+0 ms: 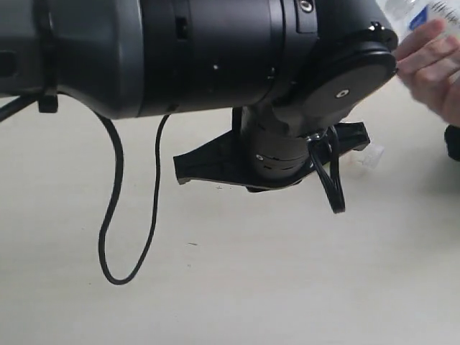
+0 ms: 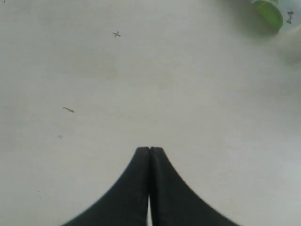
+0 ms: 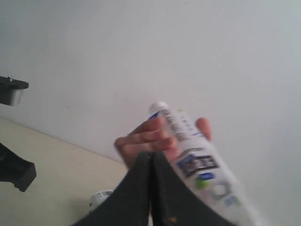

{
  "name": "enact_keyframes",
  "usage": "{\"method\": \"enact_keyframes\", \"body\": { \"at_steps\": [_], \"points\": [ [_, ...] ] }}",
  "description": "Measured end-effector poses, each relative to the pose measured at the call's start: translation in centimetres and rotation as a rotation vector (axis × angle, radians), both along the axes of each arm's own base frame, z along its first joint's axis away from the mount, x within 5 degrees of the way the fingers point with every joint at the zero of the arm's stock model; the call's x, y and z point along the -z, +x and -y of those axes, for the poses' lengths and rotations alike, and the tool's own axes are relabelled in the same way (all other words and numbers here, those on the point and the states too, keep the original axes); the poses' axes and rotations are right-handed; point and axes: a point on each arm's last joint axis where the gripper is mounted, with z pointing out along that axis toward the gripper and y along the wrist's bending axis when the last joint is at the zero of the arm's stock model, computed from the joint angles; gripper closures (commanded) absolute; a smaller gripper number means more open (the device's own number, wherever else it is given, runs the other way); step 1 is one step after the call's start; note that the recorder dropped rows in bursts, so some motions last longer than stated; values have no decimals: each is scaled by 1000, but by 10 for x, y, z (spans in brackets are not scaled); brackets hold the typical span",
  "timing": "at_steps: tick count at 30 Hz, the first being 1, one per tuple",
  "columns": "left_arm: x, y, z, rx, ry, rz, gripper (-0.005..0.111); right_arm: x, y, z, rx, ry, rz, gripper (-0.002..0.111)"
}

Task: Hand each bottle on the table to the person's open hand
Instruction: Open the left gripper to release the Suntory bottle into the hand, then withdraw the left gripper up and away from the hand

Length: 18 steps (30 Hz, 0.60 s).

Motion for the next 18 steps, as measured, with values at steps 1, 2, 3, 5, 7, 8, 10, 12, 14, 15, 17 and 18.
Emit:
{"method": "enact_keyframes", "body": {
  "at_steps": [1, 2, 3, 5, 7, 8, 10, 12, 14, 15, 17, 18],
  "points": [
    [0, 0, 0, 25, 10, -2, 107, 0, 0, 0, 0, 0, 0, 108],
    [0, 0, 0, 36, 14, -3, 107, 0, 0, 0, 0, 0, 0, 108],
    [0, 0, 0, 42, 16, -5, 107, 0, 0, 0, 0, 0, 0, 108],
    [0, 0, 0, 49, 18, -5, 107, 0, 0, 0, 0, 0, 0, 108],
    [0, 0, 0, 51, 19, -5, 107, 0, 0, 0, 0, 0, 0, 108],
    [0, 0, 0, 52, 20, -5, 107, 0, 0, 0, 0, 0, 0, 108],
    [0, 0, 0, 53, 20, -5, 107, 0, 0, 0, 0, 0, 0, 108],
    [0, 0, 0, 56, 25, 1, 107, 0, 0, 0, 0, 0, 0, 108],
    [-1, 3, -2, 104, 64, 31, 107, 0, 0, 0, 0, 0, 0, 108],
    [-1, 7, -3, 163, 120, 67, 107, 0, 0, 0, 0, 0, 0, 108],
    [-1, 14, -5, 307, 247, 125, 107, 0, 0, 0, 0, 0, 0, 108],
    [2, 18, -5, 417, 340, 143, 107, 0, 0, 0, 0, 0, 0, 108]
  ]
}}
